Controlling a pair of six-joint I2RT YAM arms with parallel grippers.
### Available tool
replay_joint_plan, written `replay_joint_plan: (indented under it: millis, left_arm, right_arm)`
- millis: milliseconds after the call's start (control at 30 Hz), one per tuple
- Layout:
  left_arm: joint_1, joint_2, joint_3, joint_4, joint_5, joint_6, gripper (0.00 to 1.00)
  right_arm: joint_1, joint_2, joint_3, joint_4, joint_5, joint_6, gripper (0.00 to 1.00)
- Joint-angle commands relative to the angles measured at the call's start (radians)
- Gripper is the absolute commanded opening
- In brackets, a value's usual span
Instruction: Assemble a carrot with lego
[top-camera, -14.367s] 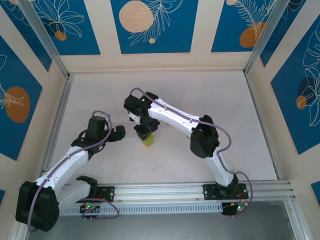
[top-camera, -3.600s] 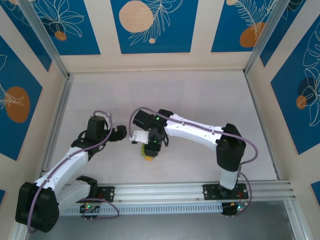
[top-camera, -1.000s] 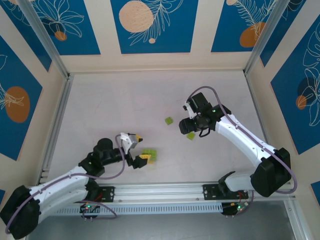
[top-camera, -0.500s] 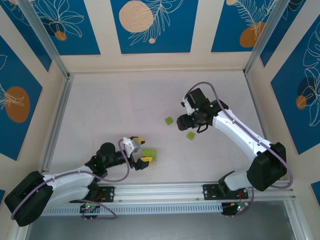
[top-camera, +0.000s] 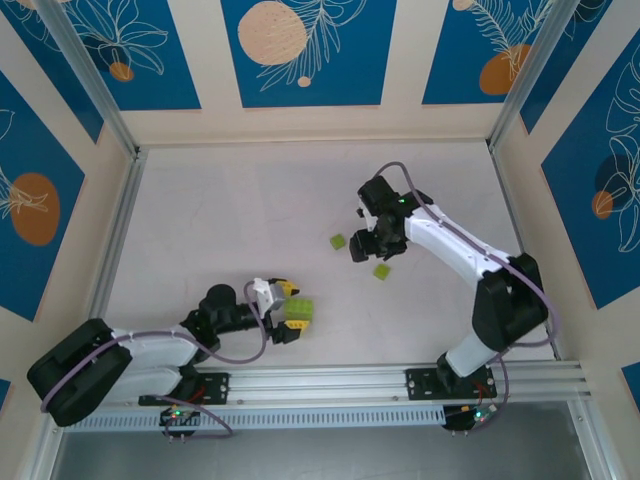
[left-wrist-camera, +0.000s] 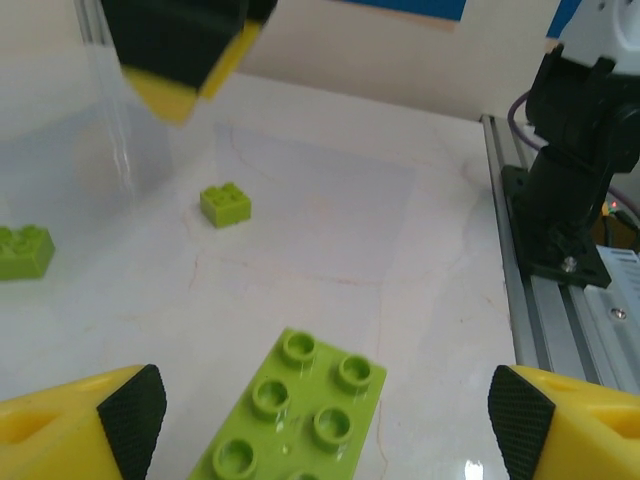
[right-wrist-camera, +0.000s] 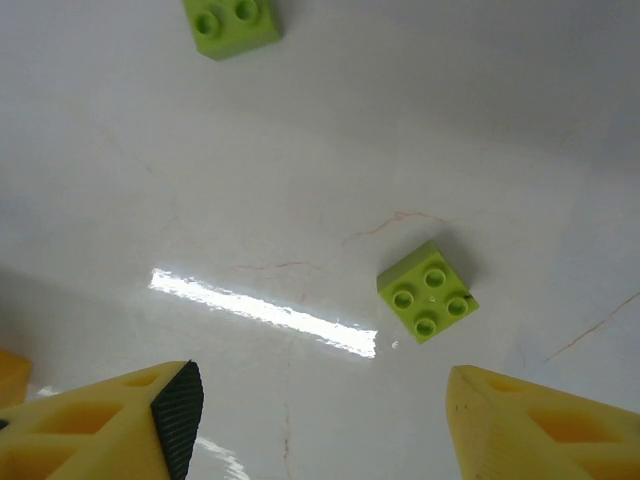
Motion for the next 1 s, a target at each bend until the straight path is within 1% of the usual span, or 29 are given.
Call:
replay_joint_plan:
  millis: [0, 100, 200, 300, 367, 400, 633, 667, 767, 967]
  left_arm:
    - [-0.013, 0.015, -0.008, 0.056, 0.032, 0.03, 0.86]
    - [-0.014, 0.053, 0.002, 0.064, 0.038, 0.039, 0.84]
    - [-0.014, 0.089, 0.007, 0.078, 0.038, 0.048, 0.84]
    - [-0.014, 0.132, 0.01, 0.103, 0.027, 0.061, 0.83]
    - [-0.013, 0.158, 0.014, 0.114, 0.026, 0.066, 0.83]
    - [-0.014, 0.165, 0.018, 0.112, 0.027, 0.069, 0.81]
    - [-0.014, 0.124, 0.01, 0.095, 0.005, 0.074, 0.79]
    - [-0.014, 0.123, 0.01, 0.095, 0.002, 0.074, 0.77]
    - [-0.012, 0.124, 0.014, 0.087, -0.009, 0.076, 0.75]
    - [-0.013, 0.135, 0.022, 0.077, -0.011, 0.074, 0.75]
  right_arm:
    - [0.0, 0.048, 0.044, -0.016, 0.046, 0.098, 0.67]
    - [-0.007, 0.062, 0.056, -0.024, 0.07, 0.204, 0.67]
    - [-0.022, 0.061, 0.049, -0.035, 0.041, 0.31, 0.66]
    - [-0.029, 0.049, 0.018, -0.014, 0.015, 0.378, 0.65]
    - [-0.039, 0.053, 0.006, -0.005, 0.008, 0.401, 0.64]
    - [-0.046, 0.057, 0.002, -0.002, 0.016, 0.418, 0.63]
    - [-0.103, 0.076, -0.051, 0.027, -0.044, 0.467, 0.61]
    - [-0.109, 0.078, -0.063, 0.036, -0.051, 0.475, 0.61]
    - [-0.12, 0.082, -0.085, 0.052, -0.064, 0.496, 0.6]
    - [-0.133, 0.096, -0.11, 0.074, -0.094, 0.522, 0.59]
